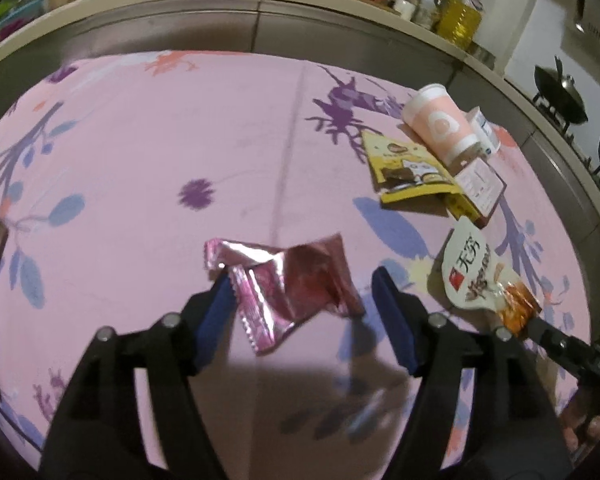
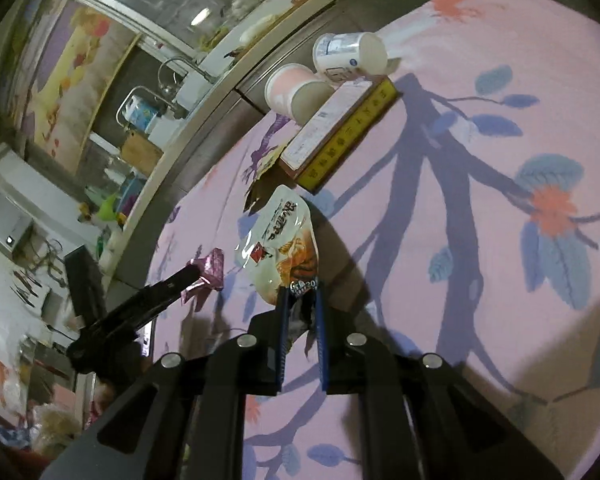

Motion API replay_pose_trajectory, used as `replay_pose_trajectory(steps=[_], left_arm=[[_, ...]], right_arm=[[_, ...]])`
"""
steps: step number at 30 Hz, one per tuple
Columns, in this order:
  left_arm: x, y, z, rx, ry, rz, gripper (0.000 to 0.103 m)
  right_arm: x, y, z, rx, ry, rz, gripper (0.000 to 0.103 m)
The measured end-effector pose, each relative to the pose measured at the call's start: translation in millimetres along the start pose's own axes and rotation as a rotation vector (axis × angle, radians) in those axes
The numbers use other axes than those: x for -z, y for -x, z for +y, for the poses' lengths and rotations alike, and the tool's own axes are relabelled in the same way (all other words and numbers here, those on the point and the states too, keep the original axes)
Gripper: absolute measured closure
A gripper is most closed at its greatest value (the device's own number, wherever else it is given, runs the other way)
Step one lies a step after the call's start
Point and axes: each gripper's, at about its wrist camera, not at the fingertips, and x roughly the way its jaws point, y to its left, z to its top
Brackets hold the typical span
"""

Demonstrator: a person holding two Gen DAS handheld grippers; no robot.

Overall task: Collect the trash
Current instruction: 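Carry the wrapper and white packet to the beige bin and release both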

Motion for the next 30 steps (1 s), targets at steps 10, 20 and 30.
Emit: replay_pose_trajectory(steps=[10,20,30], left_arm=[[-1.5,7.6,-34.6,0.093,-0.034,0.041,0.097],[8.9,33.1,-93.6,0.188,-0.137,0.021,0.097],[17.1,56.5,-101.2,0.236,-0.156,-0.014,0.097]], right_arm=[[-2.2,25.5,-7.6,-0.036,-0.003,-0.059,0.093],[5.2,71.1,-30.8,-0.021,-0.05,-0.146,0.093],[17.5,97.9,-26.3,0.028,-0.065,-0.2,0.093]])
